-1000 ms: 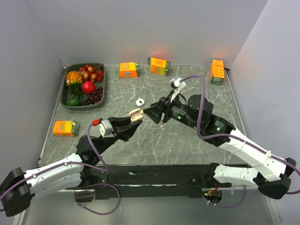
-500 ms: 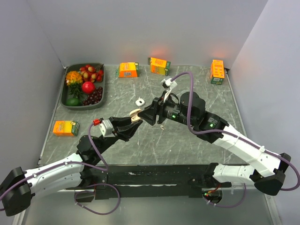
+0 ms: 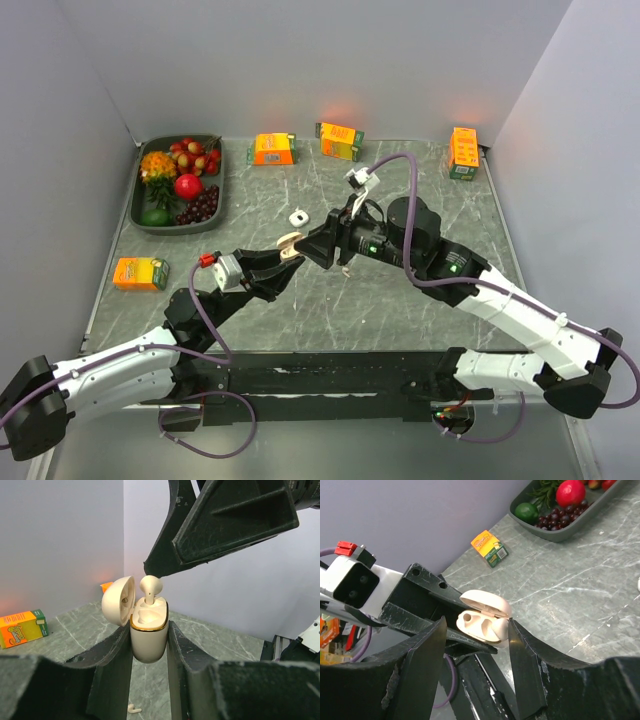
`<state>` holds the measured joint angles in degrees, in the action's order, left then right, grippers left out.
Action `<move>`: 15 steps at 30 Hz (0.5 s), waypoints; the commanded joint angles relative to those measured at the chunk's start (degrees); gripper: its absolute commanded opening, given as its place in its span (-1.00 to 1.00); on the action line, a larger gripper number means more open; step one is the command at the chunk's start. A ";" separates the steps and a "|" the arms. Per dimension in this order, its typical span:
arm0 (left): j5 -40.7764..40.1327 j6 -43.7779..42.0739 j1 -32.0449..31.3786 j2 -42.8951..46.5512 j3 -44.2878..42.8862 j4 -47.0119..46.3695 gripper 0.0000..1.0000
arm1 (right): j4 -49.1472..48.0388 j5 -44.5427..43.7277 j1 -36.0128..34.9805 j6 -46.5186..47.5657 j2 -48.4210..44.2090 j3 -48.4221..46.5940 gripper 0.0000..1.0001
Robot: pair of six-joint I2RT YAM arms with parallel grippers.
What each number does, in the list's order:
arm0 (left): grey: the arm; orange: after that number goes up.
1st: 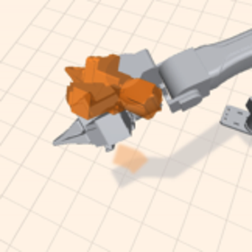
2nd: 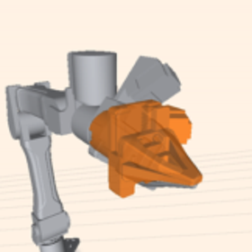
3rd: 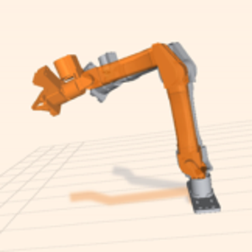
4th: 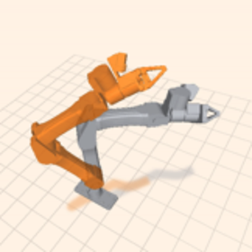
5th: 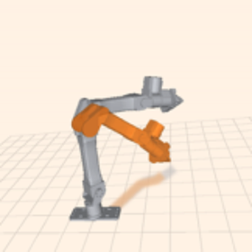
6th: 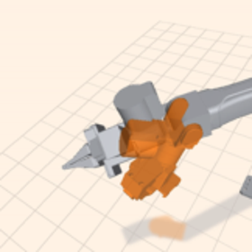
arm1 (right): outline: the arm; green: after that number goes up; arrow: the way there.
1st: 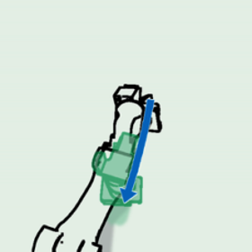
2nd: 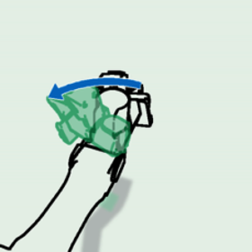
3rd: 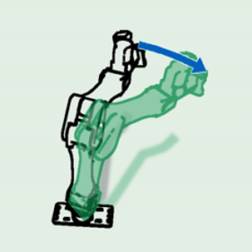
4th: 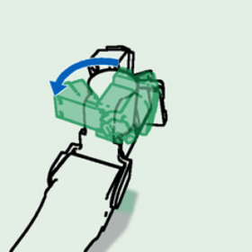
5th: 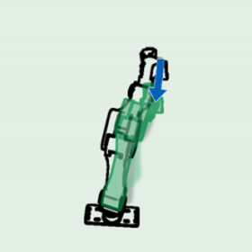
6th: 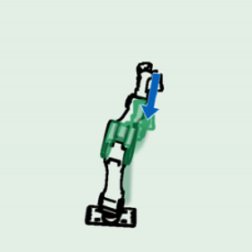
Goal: Insert the wireless bluetooth earbuds into the charging case
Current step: Place the earbud in the charging case.
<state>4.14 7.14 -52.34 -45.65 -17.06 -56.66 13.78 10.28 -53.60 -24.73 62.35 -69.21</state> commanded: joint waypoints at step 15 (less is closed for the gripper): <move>-0.71 0.51 -0.22 -0.32 -1.84 -2.66 -0.98 | -0.69 -0.08 -1.42 -1.55 -2.40 0.30 0.21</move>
<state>3.99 7.16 -52.34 -46.02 -17.06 -56.66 13.78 10.59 -54.35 -25.78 61.30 -68.88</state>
